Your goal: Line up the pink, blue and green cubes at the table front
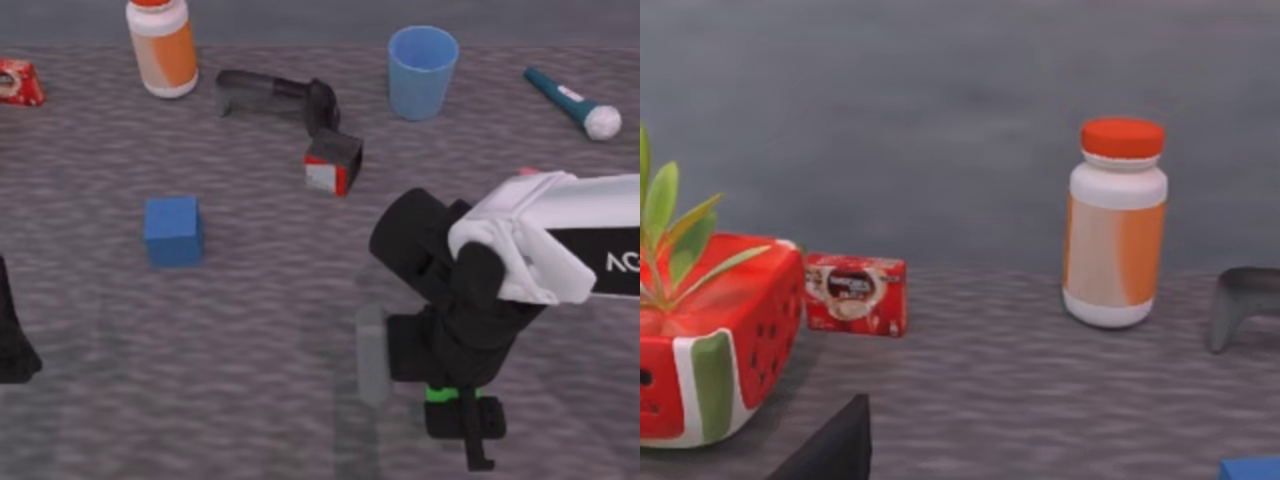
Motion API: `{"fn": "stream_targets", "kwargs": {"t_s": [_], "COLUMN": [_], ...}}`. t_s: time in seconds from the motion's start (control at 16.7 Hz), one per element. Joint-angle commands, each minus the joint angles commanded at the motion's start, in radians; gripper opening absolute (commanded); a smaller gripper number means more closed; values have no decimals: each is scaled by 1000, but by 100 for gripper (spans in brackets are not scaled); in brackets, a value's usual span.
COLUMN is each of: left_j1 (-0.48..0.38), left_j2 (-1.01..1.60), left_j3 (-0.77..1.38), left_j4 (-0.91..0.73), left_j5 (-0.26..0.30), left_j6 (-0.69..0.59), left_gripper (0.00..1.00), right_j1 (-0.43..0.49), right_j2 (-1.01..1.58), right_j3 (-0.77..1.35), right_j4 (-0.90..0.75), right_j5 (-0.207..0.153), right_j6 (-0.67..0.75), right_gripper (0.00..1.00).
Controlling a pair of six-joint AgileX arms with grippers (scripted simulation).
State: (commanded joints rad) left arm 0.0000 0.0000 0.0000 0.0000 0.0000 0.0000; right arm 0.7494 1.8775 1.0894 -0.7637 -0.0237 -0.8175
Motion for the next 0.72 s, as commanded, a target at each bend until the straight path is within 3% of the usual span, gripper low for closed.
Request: {"fn": "stream_targets", "kwargs": {"t_s": [0.12, 0.72], "left_j1": [0, 0], "left_j2": [0, 0], "left_j3": [0, 0], "left_j4": [0, 0], "left_j5": [0, 0], "left_j6": [0, 0], "left_gripper": [100, 100], "right_j1": [0, 0], "right_j2": [0, 0], "right_j3": [0, 0], "right_j4": [0, 0], "right_j5": [0, 0], "right_j6": [0, 0], "right_gripper": [0, 75]}}
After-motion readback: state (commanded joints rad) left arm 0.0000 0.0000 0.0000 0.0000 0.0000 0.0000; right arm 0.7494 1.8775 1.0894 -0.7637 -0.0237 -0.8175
